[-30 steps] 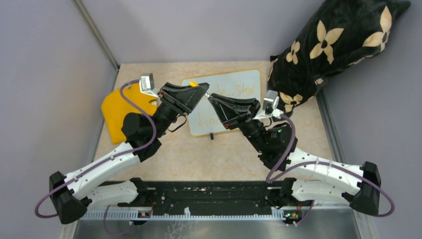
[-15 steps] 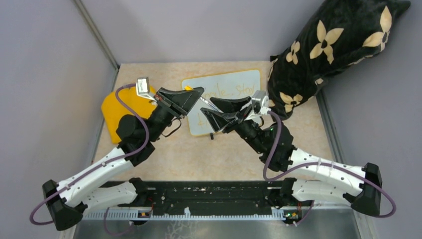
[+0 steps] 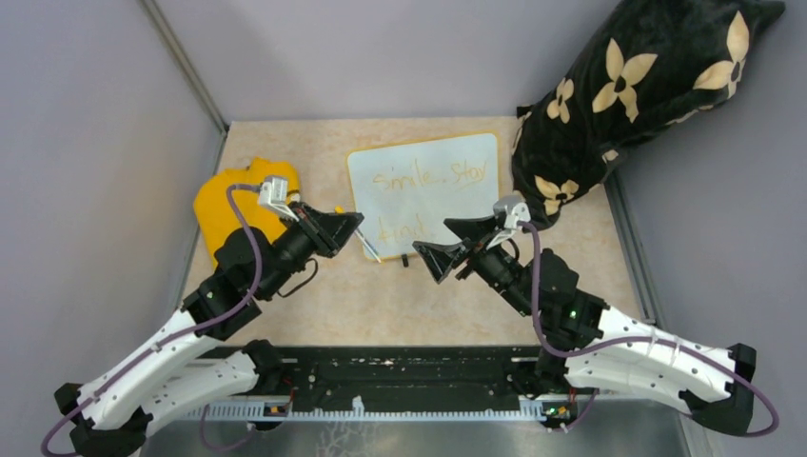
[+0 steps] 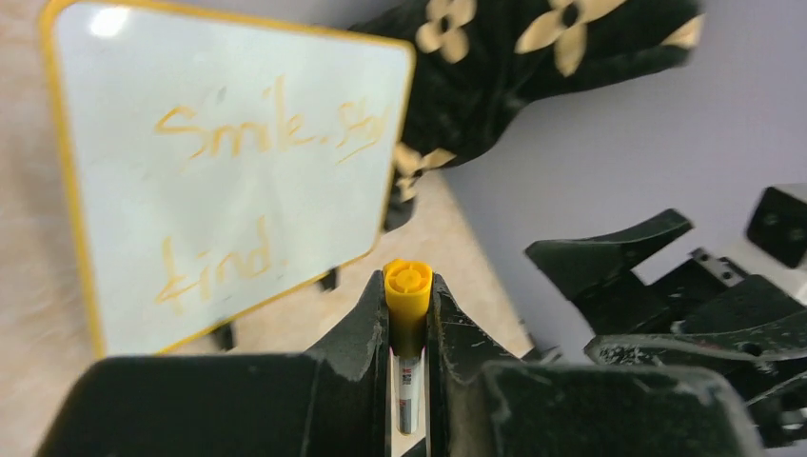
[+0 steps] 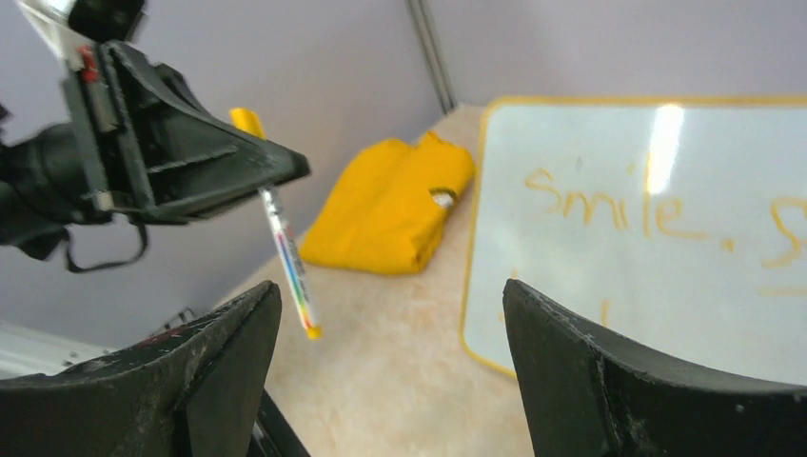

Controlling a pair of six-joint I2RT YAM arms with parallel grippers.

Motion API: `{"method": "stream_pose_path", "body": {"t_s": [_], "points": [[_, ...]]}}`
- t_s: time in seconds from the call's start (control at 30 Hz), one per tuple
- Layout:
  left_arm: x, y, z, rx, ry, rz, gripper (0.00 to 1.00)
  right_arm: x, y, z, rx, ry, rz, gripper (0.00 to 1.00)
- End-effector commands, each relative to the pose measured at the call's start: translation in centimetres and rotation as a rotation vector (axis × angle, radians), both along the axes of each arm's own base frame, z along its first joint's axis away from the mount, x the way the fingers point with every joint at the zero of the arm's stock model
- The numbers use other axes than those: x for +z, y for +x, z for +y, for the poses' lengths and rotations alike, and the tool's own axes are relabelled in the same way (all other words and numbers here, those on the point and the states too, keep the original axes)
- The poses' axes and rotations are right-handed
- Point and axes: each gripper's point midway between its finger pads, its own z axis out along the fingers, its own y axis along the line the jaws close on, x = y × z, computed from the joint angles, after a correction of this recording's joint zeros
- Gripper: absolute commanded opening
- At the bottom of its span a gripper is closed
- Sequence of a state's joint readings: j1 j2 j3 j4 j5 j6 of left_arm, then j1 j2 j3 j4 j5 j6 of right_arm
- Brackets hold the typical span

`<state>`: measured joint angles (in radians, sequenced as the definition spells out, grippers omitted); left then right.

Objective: Write a sentence on the whiteboard
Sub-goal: Place the whiteboard marker at the center of the board.

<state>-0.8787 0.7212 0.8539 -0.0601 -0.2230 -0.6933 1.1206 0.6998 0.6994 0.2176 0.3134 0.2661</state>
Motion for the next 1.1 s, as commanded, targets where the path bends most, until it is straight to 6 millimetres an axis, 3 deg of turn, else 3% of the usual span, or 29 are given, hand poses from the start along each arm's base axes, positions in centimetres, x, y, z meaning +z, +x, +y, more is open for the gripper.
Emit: {"method": "stream_pose_path", "body": {"t_s": [0.0,0.23,0.4,0.53,0.8,1.07], "points": [[-8.4,-0.1,3.4,0.106,0.284,0.182,0.00,-5.5,0.8,-2.8,-0.124,-0.080,0.154,0.84],[-17.7,-0.8,4.3,0.158,0.494,0.481,0.00,-11.1,1.5,-5.4,-0.254,-0.114,0.283,0.85],[-23.2,-1.2,3.5,0.136,0.436,0.613,0.00,-12.6,2.0,-6.7,-0.333,-0.132,0.327,0.86],[-27.1,-0.4,4.8,0.164,0.427,0.750,0.00,-12.9,2.1,-7.3,-0.366,-0.135,0.341,0.87],[-31.9,1.1,5.4,0.215,0.421,0.871,0.00,-12.6,2.2,-8.2,-0.400,-0.139,0.342,0.87],[-33.0,2.5,5.8,0.277,0.425,0.863,0.00,-11.9,2.3,-8.1,-0.397,-0.128,0.324,0.84]]}}
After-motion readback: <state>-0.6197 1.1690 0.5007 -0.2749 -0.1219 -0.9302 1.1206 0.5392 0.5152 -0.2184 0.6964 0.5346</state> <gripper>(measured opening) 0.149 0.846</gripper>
